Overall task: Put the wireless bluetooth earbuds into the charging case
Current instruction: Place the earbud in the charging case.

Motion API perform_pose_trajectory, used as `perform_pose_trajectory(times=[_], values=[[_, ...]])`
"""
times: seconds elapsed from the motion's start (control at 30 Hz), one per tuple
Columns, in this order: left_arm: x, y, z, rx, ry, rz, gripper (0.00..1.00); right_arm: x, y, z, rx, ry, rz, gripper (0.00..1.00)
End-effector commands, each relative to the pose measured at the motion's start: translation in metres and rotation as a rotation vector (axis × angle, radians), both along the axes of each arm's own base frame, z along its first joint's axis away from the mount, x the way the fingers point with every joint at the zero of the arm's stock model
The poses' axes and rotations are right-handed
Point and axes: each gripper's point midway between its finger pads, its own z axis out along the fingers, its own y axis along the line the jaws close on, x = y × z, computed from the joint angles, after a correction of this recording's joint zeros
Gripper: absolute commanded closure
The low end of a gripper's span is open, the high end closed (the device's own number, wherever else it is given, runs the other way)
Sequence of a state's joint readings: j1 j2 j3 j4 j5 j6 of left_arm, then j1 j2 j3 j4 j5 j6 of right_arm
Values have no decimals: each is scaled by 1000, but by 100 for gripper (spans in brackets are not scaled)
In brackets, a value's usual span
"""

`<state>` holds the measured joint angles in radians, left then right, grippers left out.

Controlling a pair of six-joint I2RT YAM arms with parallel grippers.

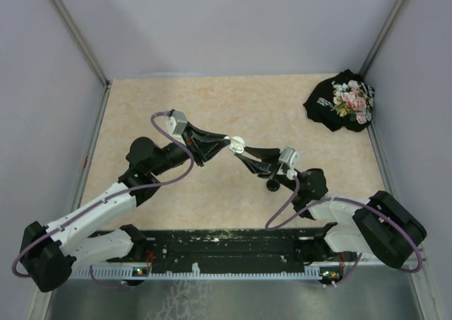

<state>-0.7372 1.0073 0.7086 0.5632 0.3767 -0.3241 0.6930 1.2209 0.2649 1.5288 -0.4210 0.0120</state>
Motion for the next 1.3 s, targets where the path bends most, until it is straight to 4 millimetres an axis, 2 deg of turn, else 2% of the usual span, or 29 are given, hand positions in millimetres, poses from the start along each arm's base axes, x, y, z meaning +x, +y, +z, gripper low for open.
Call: perform_pose_trajectory(times=[0.0, 0.37, 0.83, 0.93, 1.17, 1.27], values=[[-10, -6, 6, -31, -22, -72, 79, -9, -2, 37, 88, -88, 32, 100], [-10, -12, -7, 9, -5, -99, 78, -11, -3, 39, 96, -92, 36, 100], [-5, -11, -23, 85, 0, -75, 78, -14, -4, 42, 104, -95, 45, 100], [-6, -12, -26, 103, 4, -85, 73, -14, -4, 41, 101, -93, 46, 100], [-6, -7, -22, 122, -7, -60, 55, -14, -3, 40, 96, -91, 51, 100], [-6, -3, -18, 127, -15, -45, 52, -15, -2, 39, 94, -90, 55, 100]])
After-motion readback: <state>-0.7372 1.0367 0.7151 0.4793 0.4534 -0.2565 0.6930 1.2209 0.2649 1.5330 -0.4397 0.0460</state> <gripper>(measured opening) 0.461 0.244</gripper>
